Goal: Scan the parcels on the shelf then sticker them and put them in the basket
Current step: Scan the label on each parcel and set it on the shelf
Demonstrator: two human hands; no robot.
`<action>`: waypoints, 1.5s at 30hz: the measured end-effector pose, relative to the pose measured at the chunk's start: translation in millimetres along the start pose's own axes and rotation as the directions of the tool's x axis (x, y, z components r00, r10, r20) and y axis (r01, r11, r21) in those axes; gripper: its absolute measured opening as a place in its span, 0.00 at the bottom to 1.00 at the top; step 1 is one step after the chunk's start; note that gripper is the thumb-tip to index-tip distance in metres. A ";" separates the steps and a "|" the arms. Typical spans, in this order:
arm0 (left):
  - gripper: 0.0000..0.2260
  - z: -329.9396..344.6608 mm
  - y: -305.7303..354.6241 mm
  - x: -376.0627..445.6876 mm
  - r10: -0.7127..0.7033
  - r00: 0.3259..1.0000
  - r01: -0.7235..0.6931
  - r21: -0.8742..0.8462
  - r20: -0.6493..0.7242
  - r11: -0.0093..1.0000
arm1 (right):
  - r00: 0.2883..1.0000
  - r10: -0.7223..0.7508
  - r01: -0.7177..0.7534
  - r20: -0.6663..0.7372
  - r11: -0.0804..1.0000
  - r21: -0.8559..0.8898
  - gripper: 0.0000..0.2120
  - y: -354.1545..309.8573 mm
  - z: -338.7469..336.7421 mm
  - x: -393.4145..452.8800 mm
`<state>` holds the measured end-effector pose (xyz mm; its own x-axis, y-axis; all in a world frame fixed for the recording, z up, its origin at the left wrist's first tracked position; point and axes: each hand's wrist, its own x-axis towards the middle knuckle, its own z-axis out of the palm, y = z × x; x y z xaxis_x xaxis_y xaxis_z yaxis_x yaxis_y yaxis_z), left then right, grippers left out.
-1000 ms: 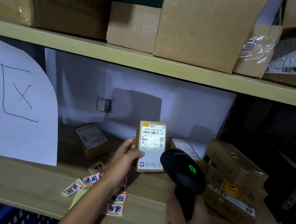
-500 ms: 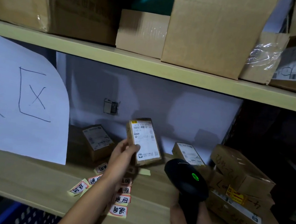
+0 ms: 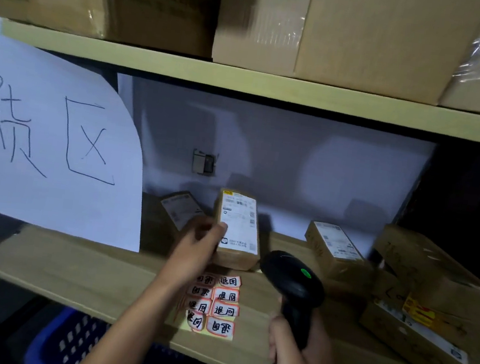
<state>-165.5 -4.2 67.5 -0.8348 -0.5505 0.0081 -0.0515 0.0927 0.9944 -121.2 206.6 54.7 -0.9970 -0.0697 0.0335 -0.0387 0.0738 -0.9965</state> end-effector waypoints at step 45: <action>0.07 200.1 18.9 53.0 -0.022 0.923 -0.078 0.242 0.385 0.967 | 0.962 -0.161 0.110 -0.220 0.968 -0.224 0.09 -0.9 -38.5 143.1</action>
<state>-320.4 134.4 65.5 -0.9802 -0.1902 -0.0554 -0.1175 0.3328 0.9357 -266.5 234.9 63.2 -0.9678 0.1404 0.2091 -0.1625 0.2865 -0.9442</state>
